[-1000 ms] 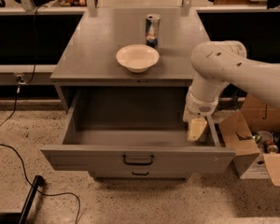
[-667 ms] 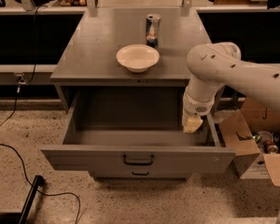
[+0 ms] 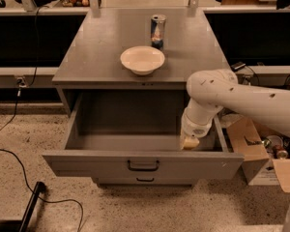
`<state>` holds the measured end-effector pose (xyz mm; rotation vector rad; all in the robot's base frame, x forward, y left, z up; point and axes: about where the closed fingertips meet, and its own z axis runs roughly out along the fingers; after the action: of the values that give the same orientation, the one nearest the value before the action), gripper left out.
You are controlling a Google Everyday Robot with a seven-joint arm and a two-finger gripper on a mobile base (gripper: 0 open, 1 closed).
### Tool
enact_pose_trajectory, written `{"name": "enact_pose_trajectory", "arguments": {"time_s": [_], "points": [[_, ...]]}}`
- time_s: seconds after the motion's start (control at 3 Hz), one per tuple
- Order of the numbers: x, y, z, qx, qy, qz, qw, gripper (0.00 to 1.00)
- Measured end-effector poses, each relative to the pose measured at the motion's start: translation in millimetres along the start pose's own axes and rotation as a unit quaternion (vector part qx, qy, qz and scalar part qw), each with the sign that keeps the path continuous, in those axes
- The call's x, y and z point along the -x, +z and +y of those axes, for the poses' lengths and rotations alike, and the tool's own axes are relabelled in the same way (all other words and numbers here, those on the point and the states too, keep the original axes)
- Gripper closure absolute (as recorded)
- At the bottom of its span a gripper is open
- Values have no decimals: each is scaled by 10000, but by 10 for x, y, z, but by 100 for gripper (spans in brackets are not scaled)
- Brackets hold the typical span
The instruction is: Open top drawer
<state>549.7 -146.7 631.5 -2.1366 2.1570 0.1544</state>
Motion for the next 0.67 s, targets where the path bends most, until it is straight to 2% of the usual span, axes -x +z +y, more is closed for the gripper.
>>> {"name": "enact_pose_trajectory", "arguments": {"time_s": [0.33,0.67], "points": [[162,186,76,208,-185,-291,9992,100],[221,117,266,450,-388,-479,9971,100]]}}
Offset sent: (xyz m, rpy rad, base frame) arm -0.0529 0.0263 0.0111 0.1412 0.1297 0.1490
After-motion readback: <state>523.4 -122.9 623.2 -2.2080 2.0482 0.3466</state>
